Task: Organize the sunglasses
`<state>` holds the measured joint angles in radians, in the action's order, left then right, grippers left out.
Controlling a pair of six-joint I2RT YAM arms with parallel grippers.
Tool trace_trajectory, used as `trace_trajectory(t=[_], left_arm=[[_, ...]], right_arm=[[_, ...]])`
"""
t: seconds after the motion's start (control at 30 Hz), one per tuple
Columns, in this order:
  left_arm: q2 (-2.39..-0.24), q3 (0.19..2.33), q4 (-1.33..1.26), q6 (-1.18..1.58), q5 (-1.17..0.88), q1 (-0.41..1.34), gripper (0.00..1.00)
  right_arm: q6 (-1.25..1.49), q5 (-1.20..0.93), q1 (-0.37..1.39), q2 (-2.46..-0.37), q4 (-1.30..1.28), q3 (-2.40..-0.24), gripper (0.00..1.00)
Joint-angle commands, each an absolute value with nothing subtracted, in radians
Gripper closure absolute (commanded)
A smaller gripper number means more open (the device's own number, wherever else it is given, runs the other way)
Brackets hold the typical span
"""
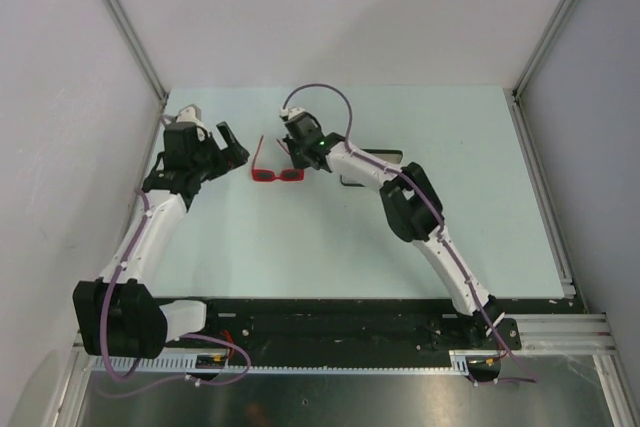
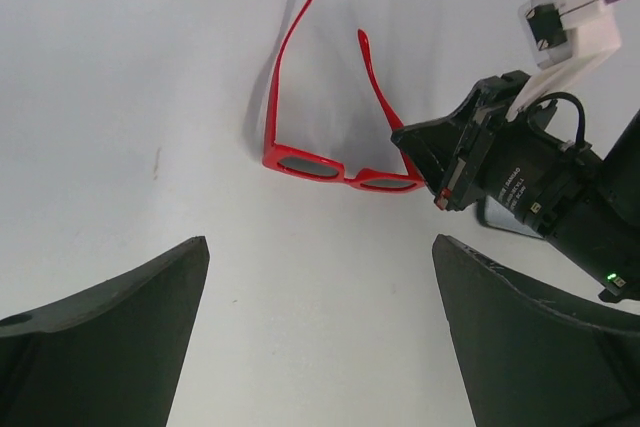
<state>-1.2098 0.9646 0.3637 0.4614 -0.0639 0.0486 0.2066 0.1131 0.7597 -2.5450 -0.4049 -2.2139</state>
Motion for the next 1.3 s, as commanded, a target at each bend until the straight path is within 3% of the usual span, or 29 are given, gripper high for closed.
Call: trace_trajectory(t=[0.0, 0.2, 0.4, 0.57, 0.67, 0.97, 1.27], left_arm=[[-1.181, 1.064, 0.357, 0.457, -0.234, 0.034, 0.0], [-1.178, 1.184, 0.351, 0.463, -0.48, 0.034, 0.0], [-1.192, 1.304, 0.261, 0.52, -0.882, 0.037, 0.0], [-1.144, 1.33, -0.097, 0.726, -1.098, 0.055, 0.0], [-1.143, 1.351, -0.32, 0.9, -1.13, 0.074, 0.0], [-1.164, 1.46, -0.399, 0.92, -1.158, 0.305, 0.0], [-1.16, 1.374, -0.406, 0.914, -1.118, 0.314, 0.0]], right_arm=[[0.097, 0.146, 0.703, -2.272, -0.278, -2.068, 1.0], [-0.049, 0.053, 0.652, -1.932, -0.088, -1.823, 1.0], [-0.202, -0.173, 0.603, -1.628, 0.11, -1.557, 1.0], [-0.253, -0.314, 0.563, -1.436, 0.129, -1.497, 1.0], [-0.242, -0.406, 0.54, -1.373, 0.129, -1.497, 1.0], [-0.25, -0.569, 0.506, -1.287, 0.218, -1.468, 1.0], [-0.206, -0.664, 0.497, -1.253, 0.275, -1.465, 1.0]])
